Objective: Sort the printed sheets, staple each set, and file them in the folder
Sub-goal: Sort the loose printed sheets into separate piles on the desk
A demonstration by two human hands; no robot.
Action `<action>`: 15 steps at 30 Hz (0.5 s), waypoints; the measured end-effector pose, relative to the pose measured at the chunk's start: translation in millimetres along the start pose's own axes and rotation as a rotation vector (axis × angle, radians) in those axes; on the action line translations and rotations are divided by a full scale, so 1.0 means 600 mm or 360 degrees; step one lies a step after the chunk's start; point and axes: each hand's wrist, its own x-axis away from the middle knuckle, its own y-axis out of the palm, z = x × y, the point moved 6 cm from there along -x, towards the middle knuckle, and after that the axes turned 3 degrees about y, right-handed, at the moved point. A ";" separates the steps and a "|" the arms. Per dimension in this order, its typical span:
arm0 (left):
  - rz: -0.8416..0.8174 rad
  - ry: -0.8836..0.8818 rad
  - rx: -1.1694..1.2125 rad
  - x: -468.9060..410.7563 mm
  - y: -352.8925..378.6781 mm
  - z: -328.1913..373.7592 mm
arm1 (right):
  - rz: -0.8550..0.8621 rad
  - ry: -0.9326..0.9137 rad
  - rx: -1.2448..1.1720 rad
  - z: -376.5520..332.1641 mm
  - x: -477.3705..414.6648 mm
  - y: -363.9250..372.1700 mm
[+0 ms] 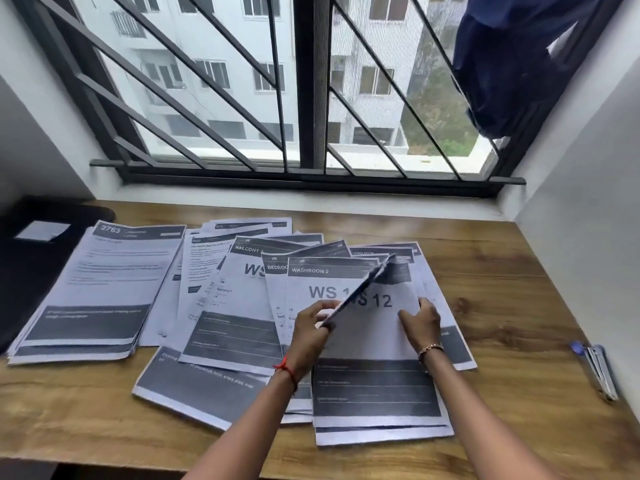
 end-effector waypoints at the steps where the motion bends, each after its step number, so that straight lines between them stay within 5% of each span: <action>1: 0.0017 -0.0023 0.0088 0.000 -0.001 0.001 | 0.0025 -0.0013 -0.0029 -0.001 0.000 -0.003; 15: 0.0004 -0.0213 0.0670 -0.007 -0.021 0.022 | 0.0145 -0.0157 -0.0409 -0.034 0.001 -0.009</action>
